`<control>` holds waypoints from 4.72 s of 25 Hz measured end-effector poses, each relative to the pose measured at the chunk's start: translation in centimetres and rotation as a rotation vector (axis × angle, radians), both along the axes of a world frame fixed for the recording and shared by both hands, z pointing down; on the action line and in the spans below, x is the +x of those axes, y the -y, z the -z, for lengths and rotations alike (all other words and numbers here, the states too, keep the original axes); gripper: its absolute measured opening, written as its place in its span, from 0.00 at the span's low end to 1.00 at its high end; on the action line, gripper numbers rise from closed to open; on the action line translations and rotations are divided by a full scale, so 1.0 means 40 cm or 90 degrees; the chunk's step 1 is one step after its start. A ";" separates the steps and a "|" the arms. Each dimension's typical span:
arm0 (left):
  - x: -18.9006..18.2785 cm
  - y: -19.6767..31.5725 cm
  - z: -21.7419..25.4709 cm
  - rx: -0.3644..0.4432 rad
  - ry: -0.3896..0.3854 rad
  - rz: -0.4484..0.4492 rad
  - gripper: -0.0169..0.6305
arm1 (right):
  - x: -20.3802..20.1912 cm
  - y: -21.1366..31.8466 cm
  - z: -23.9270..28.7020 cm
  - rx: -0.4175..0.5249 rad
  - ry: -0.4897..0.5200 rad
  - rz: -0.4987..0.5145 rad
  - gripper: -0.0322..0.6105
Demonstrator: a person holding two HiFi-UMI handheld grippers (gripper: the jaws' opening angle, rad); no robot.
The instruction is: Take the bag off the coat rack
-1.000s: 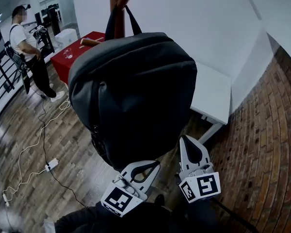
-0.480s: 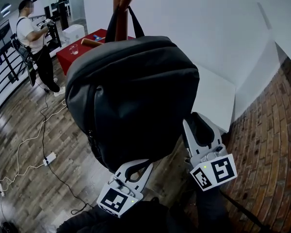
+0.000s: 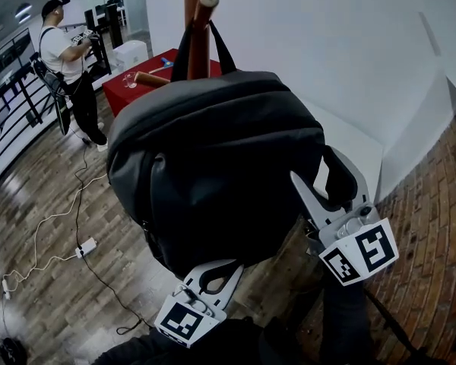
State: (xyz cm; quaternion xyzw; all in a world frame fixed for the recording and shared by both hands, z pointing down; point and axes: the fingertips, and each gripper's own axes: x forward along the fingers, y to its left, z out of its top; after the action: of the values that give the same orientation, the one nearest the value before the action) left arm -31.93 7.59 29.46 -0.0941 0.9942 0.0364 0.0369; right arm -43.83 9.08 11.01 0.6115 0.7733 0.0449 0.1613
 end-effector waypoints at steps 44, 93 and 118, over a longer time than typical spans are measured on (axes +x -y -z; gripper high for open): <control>0.300 -0.351 0.295 0.040 0.137 0.318 0.25 | 0.056 -0.079 0.080 -0.027 0.031 0.169 0.11; 0.165 -0.458 0.502 -0.059 0.170 0.218 0.12 | 0.123 -0.095 0.122 -0.060 0.064 0.188 0.11; 0.197 -0.399 0.570 -0.053 0.233 0.034 0.13 | 0.249 0.057 0.184 -0.114 0.131 0.018 0.11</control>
State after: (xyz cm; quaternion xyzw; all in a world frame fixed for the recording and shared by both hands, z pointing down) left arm -24.06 23.55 6.67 -0.0743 0.9737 -0.0236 0.2140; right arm -33.87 6.81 3.64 0.5975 0.7451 0.0361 0.2940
